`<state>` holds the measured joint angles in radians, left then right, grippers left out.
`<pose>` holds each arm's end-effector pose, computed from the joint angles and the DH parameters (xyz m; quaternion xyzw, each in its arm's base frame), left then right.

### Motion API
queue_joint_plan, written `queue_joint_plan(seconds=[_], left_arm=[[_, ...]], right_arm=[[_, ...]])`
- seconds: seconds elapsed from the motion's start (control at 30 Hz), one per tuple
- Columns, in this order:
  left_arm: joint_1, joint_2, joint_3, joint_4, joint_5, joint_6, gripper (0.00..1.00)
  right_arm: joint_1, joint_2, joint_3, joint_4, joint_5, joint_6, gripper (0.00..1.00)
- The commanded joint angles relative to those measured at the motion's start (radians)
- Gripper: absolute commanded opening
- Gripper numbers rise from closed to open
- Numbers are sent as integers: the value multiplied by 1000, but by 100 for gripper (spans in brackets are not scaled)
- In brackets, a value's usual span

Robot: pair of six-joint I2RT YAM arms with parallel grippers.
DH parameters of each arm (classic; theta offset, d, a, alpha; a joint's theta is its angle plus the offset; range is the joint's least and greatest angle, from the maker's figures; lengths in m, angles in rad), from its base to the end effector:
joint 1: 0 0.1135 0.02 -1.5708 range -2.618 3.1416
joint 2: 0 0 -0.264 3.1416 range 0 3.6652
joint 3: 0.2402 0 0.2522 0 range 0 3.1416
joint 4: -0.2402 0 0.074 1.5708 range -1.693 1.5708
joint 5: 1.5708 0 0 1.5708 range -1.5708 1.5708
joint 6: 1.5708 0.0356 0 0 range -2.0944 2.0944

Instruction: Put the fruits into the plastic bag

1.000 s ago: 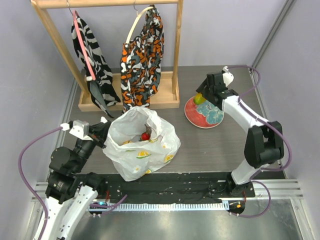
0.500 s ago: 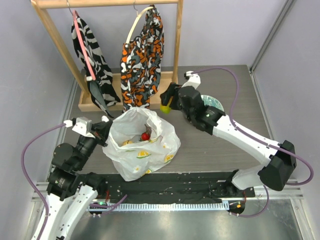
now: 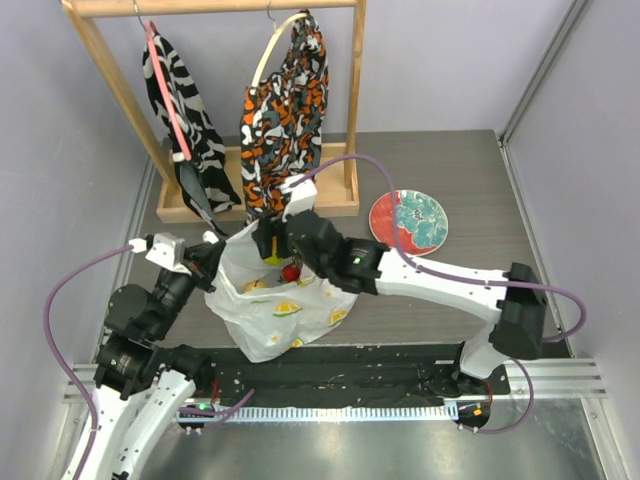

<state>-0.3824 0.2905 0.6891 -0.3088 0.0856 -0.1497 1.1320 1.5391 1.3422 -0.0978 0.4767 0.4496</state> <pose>0.0717 -0.0321 0.3493 0.1096 0.6658 -0.2217 0.7039 0.1697 0.3232 0.3576 -0.1287 0.7826 0.2781 0.5419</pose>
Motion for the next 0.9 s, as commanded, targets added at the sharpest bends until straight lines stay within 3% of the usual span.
queue_joint_plan(seconds=[0.0,0.27,0.47,0.7,0.87], left_arm=[[-4,6,7,16,-15,7,0],[-4,-2,9,16,-14,7,0],[-3,-8,7,16,-12,6,0],[-4,-8,9,17,-14,6,0],[-4,-10,9,17,-9,6,0]], right_arm=[[51,87,104,53,24,-84,1],[94,262,210,-23,-53,-77,1],[92,297,210,-109,-101,-51,4],[94,334,167,-151,-230,0,11],[92,352,150,-151,-274,-20,22]])
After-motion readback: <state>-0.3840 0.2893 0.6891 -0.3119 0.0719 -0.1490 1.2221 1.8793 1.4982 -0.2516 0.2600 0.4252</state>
